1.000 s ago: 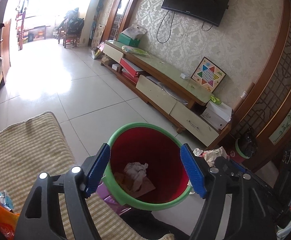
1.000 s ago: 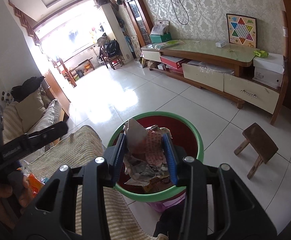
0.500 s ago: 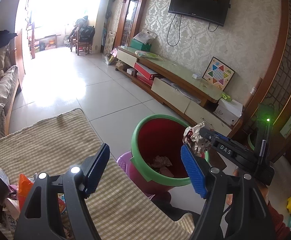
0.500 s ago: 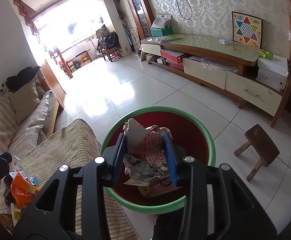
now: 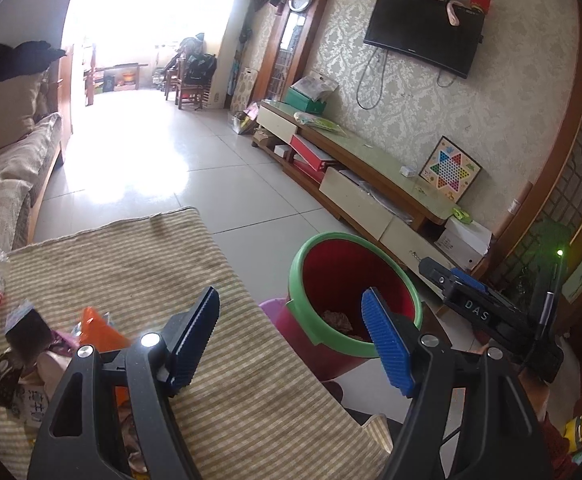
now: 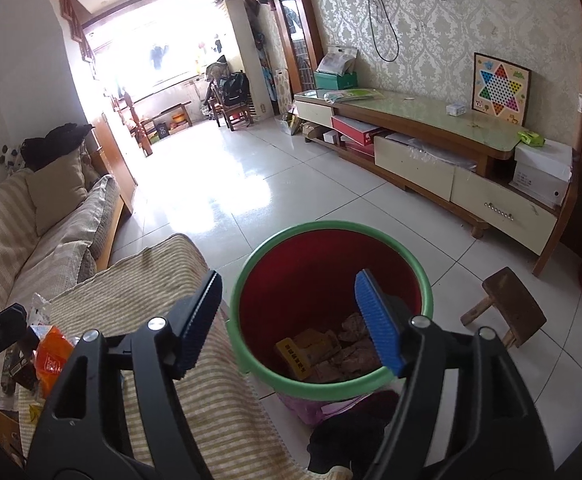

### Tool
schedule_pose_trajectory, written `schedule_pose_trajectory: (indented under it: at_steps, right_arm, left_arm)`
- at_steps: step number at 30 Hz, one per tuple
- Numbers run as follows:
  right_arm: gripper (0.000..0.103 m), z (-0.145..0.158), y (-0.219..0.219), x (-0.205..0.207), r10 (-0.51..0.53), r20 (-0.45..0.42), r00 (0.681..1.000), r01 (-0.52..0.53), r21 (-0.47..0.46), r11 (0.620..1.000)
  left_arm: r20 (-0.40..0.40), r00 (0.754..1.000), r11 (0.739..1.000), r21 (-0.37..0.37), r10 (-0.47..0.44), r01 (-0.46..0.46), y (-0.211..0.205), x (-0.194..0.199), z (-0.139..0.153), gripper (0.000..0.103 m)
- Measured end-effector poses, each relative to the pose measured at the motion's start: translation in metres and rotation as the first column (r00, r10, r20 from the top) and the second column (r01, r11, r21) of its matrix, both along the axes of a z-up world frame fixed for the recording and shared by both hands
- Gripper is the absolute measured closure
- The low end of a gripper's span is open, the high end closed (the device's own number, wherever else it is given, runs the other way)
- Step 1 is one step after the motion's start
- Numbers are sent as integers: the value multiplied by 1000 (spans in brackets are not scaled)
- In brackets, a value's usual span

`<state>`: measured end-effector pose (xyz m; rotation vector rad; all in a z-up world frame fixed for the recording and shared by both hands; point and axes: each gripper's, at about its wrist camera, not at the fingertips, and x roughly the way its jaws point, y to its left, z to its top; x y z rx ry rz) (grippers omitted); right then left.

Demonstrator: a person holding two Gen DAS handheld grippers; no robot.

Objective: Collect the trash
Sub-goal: 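Grasp the orange chip bag with the right tool while the left tool grasps the yellow iced-tea carton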

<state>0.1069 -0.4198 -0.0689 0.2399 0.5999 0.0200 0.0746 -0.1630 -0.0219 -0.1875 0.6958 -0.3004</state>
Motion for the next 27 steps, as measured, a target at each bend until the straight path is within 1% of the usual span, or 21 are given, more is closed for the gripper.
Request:
schedule_pose_trajectory:
  at_steps: [3, 5, 7, 9, 10, 12, 14, 16, 17, 18, 19, 20, 21, 23, 24, 25, 26, 27]
  right_arm:
    - [35, 5, 25, -10, 56, -4, 998, -56, -28, 998]
    - [34, 6, 45, -16, 104, -14, 994, -105, -44, 994]
    - [35, 7, 64, -21, 144, -23, 989, -146, -59, 988]
    - [34, 4, 80, -26, 179, -36, 983, -181, -61, 982]
    - [34, 3, 87, -28, 192, -43, 981, -194, -59, 979]
    - [34, -2, 101, -34, 217, -59, 975, -220, -53, 974]
    - [34, -6, 115, -40, 241, -74, 968, -246, -62, 967]
    - [34, -9, 130, -48, 264, -88, 960, -271, -72, 960]
    - [34, -12, 133, -51, 276, -95, 956, -283, -70, 957]
    - [34, -13, 137, -54, 287, -103, 952, -294, -67, 953]
    - [34, -14, 140, -57, 295, -110, 949, -303, -67, 951]
    - [34, -15, 144, -60, 300, -115, 947, -309, -67, 949]
    - [34, -16, 147, -63, 305, -120, 945, -314, -62, 947]
    - [34, -17, 150, -66, 316, -131, 940, -325, -49, 945]
    - [34, -17, 152, -68, 322, -135, 937, -331, -49, 943]
    - [34, -17, 154, -70, 326, -135, 936, -335, -54, 941]
    - [34, -16, 157, -72, 328, -133, 935, -337, -59, 939]
    - [34, -15, 158, -74, 331, -131, 934, -341, -61, 938]
  left_arm:
    - [-42, 997, 997, -34, 71, -72, 29, -16, -10, 33]
    - [-76, 990, 991, -43, 121, -124, 49, -28, -20, 33]
    - [-107, 977, 981, -41, 182, -188, 70, -41, -31, 33]
    - [-139, 957, 965, -40, 253, -261, 92, -52, -42, 33]
    - [-148, 944, 952, -41, 296, -305, 103, -59, -48, 33]
    - [-168, 903, 913, -41, 395, -406, 124, -72, -62, 33]
    - [-216, 860, 874, -53, 463, -484, 143, -82, -79, 33]
    - [-281, 814, 832, -83, 509, -548, 158, -87, -98, 33]
    - [-312, 795, 814, -101, 519, -571, 163, -88, -106, 33]
    - [-351, 779, 803, -111, 520, -586, 167, -85, -114, 32]
    - [-368, 772, 797, -118, 519, -592, 167, -83, -119, 32]
    - [-337, 780, 796, -125, 527, -592, 165, -83, -117, 29]
    - [-334, 777, 798, -106, 533, -593, 162, -78, -117, 27]
    - [-345, 775, 800, -99, 530, -591, 159, -69, -119, 22]
    - [-360, 765, 792, -101, 535, -602, 159, -68, -118, 22]
    - [-372, 753, 777, -119, 543, -618, 161, -70, -118, 22]
    - [-377, 743, 758, -143, 553, -637, 163, -76, -117, 22]
    - [-377, 727, 735, -156, 573, -660, 167, -88, -118, 22]
